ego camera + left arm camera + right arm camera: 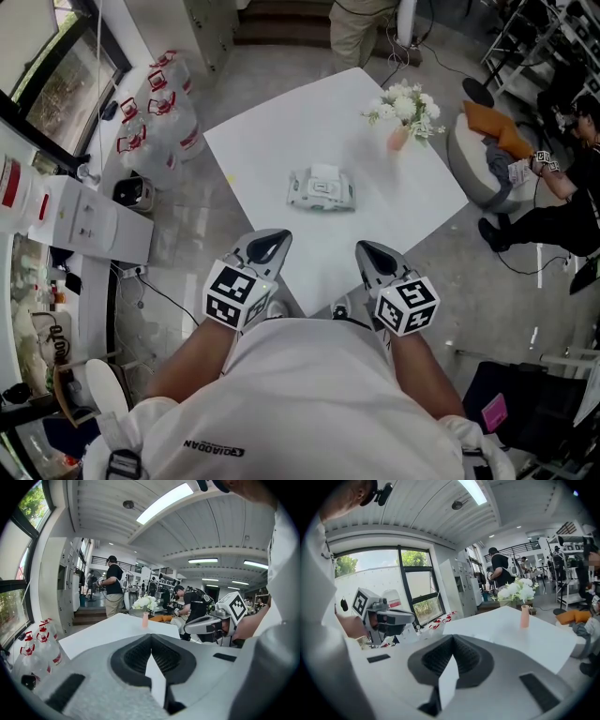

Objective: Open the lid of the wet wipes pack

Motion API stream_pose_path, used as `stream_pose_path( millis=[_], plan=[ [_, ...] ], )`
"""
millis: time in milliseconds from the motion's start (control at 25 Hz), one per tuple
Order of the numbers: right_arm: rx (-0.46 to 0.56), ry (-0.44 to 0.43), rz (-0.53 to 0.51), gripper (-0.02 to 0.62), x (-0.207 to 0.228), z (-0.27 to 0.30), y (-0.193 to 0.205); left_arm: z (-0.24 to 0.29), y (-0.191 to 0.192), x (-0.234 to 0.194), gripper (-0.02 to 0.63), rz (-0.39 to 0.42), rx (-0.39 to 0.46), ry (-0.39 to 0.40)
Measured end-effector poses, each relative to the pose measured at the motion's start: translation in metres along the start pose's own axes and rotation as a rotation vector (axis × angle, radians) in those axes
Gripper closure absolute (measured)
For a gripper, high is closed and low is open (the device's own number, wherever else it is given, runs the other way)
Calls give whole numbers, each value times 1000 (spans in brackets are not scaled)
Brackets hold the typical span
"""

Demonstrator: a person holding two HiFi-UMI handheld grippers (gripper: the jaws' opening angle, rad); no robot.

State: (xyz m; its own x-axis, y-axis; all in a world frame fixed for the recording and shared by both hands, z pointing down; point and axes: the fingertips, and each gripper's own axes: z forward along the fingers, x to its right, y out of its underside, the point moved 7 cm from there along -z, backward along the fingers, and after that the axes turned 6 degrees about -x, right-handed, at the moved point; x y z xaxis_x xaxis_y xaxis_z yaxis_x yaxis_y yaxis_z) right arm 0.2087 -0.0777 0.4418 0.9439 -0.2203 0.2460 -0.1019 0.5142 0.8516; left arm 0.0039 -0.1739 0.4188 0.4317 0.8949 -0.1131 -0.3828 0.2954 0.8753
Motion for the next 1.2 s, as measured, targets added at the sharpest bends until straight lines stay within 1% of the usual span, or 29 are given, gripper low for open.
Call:
stream_pose_path(
  millis=[1200],
  plan=[
    [0, -16, -7, 591, -2, 2, 4, 0, 7, 3, 598, -8, -13, -14]
  ],
)
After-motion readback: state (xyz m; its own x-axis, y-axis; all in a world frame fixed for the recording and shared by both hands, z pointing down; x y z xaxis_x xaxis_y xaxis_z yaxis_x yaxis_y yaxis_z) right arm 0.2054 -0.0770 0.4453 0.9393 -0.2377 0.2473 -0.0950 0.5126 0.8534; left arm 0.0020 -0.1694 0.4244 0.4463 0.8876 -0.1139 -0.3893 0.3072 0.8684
